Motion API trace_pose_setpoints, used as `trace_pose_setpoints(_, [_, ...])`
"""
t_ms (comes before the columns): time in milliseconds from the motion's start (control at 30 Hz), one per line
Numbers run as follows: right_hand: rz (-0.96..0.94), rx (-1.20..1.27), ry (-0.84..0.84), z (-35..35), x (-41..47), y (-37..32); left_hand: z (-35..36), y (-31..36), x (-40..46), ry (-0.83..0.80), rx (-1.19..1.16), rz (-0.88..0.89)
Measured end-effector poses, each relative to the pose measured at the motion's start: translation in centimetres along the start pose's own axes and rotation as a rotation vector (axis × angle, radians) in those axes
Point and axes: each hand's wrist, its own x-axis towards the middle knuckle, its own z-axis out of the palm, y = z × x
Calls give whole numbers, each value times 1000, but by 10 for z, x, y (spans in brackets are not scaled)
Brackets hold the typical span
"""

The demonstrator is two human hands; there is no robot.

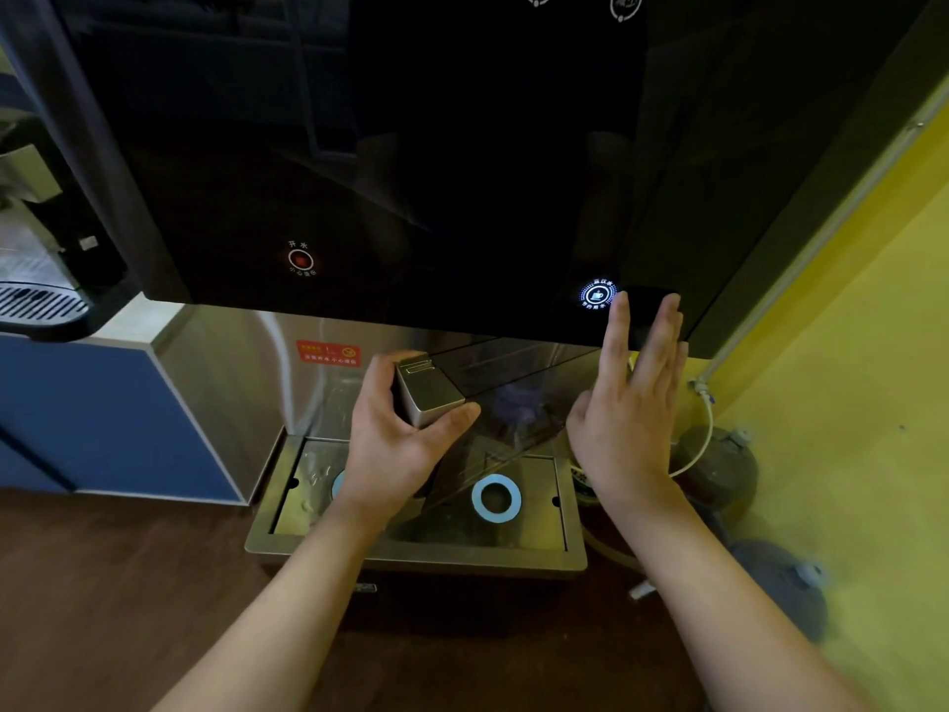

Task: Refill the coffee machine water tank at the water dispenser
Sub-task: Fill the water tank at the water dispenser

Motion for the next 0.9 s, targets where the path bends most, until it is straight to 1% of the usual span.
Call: trace_pose_setpoints(900, [-8,-18,2,-1,0,2,8,1,2,-15,-8,51])
